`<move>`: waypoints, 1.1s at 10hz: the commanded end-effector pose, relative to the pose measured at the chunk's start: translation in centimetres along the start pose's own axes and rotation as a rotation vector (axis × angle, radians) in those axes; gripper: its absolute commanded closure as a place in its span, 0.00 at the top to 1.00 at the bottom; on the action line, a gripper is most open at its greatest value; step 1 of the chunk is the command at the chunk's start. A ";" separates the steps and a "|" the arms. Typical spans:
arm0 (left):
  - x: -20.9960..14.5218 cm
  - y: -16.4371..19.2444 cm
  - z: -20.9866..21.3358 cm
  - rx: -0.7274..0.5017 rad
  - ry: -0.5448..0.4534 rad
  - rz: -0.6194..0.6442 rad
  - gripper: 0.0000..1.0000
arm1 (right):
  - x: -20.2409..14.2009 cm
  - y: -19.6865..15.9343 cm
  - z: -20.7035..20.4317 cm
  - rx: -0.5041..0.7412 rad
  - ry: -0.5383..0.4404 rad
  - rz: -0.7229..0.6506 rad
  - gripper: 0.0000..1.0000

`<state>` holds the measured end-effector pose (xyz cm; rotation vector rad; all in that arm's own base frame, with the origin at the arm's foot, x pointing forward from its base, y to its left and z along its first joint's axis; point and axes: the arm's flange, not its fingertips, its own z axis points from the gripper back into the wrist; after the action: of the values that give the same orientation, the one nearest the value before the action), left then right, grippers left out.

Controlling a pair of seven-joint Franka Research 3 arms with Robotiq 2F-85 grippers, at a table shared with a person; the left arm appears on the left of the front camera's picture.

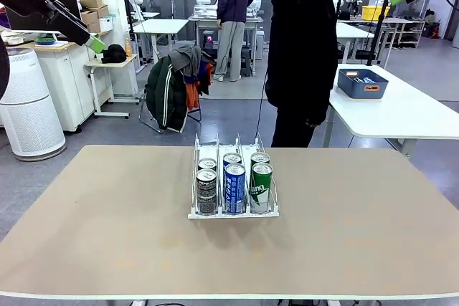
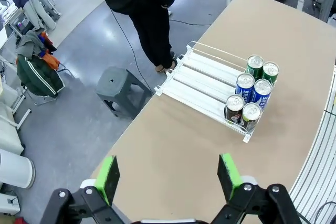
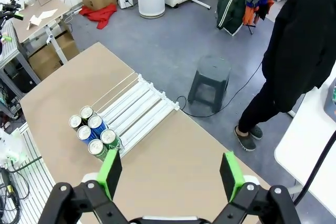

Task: Fill the beverage cans into the dispenser.
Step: Pick up the Sprite handed by the human.

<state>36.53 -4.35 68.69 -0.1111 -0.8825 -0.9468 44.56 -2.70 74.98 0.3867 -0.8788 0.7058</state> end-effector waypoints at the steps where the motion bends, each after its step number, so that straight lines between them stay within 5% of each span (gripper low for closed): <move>1: -0.2 0.1 -0.1 -0.001 -0.008 -0.003 1.00 | -0.1 -0.1 -0.1 0.026 -0.015 0.007 1.00; 5: -0.2 0.1 -0.1 -0.001 -0.008 -0.003 1.00 | -0.1 -0.1 0.0 0.002 0.001 -0.002 1.00; 11: -0.2 0.1 -0.1 -0.001 -0.008 -0.003 1.00 | 0.3 3.6 2.4 -0.024 0.165 0.045 1.00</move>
<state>36.56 -4.32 68.67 -0.1196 -0.8850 -0.9489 41.90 -1.75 76.26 0.2967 -0.7786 0.7468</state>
